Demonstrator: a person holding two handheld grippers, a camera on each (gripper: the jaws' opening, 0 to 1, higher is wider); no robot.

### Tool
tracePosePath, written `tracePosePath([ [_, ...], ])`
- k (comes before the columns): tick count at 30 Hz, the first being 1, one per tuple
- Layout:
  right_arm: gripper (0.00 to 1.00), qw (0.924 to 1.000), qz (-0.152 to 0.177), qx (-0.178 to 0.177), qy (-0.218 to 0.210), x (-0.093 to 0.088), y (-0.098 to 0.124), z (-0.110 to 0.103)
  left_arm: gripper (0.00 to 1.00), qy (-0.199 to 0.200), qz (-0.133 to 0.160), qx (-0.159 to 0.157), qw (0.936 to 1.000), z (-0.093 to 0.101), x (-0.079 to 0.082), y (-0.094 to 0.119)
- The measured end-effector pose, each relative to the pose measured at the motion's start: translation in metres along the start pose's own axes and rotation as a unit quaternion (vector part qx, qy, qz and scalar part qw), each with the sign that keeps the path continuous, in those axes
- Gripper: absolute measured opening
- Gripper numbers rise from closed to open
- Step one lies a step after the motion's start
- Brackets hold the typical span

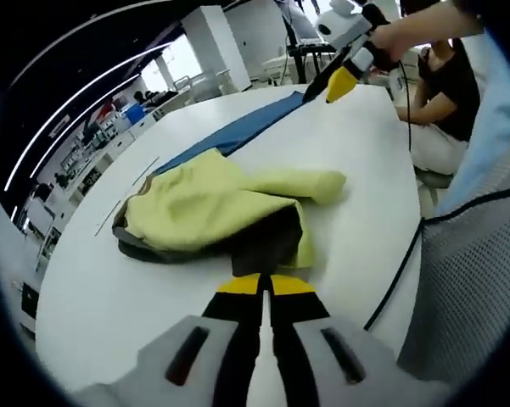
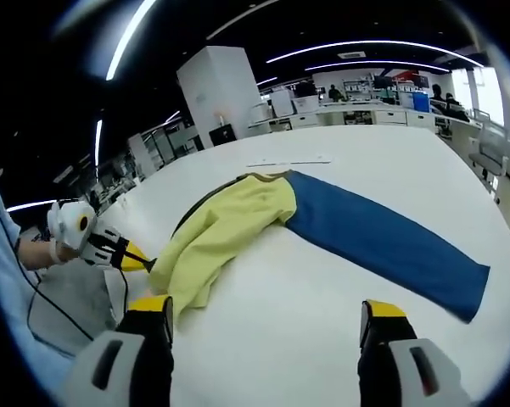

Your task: Fold the garment on the visible template until the final outline fits inside the template.

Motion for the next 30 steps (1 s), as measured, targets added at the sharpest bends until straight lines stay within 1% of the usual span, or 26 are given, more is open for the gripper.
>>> tracePosePath([
  [1, 0.91, 1.0000, 0.000, 0.000, -0.001, 0.000, 0.000, -0.001, 0.00, 0.006, 0.000, -0.002, 1.0000, -0.002, 0.000, 0.002],
  [2, 0.91, 1.0000, -0.001, 0.001, 0.000, 0.000, 0.000, -0.001, 0.00, 0.023, 0.002, 0.001, 0.9997, -0.005, 0.000, 0.005],
  [3, 0.91, 1.0000, -0.001, 0.001, 0.002, 0.000, -0.001, -0.002, 0.00, 0.031, 0.004, 0.002, 0.9995, -0.007, 0.000, 0.007],
  [4, 0.91, 1.0000, -0.001, 0.002, 0.002, 0.000, -0.001, -0.002, 0.00, 0.054, 0.009, 0.005, 0.9985, -0.011, 0.001, 0.010],
  [5, 0.91, 1.0000, 0.000, 0.002, 0.000, 0.000, -0.001, -0.003, 0.00, 0.065, 0.010, 0.007, 0.9978, -0.013, 0.001, 0.013],
  [8, 0.91, 1.0000, -0.001, 0.002, 0.000, 0.000, -0.002, -0.003, 0.00, 0.069, 0.008, 0.014, 0.9975, -0.023, 0.000, 0.023],
  [14, 0.91, 1.0000, -0.002, 0.007, 0.000, -0.002, -0.005, -0.008, 0.00, 0.108, 0.013, 0.034, 0.9935, -0.042, -0.004, 0.048],
  [18, 0.90, 0.9999, -0.002, 0.011, 0.000, -0.001, -0.007, -0.011, 0.00, 0.122, 0.016, 0.049, 0.9912, -0.053, -0.006, 0.065],
  [20, 0.90, 0.9999, -0.003, 0.012, 0.002, -0.001, -0.009, -0.012, 0.00, 0.142, 0.019, 0.056, 0.9881, -0.057, -0.009, 0.071],
  [24, 0.90, 0.9999, -0.003, 0.016, 0.004, 0.000, -0.011, -0.015, 0.00, 0.162, 0.015, 0.066, 0.9844, -0.064, -0.017, 0.083],
  [28, 0.90, 0.9998, -0.004, 0.018, 0.006, 0.001, -0.012, -0.017, 0.00, 0.203, 0.016, 0.074, 0.9761, -0.072, -0.027, 0.093],
  [30, 0.90, 0.9998, -0.003, 0.017, 0.007, 0.001, -0.012, -0.017, 0.00, 0.217, 0.015, 0.079, 0.9729, -0.077, -0.034, 0.099],
])
Point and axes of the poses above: the point that each gripper's makers call its tool centre point, and the gripper's own axes: y roughly backward along the fingers, z roughly to its right, x roughly out of its top, the point moved 4 cm from there along y, roughly backward along the fingers, and after that the axes turned 5 degrees about z, right-handed, at the moved point
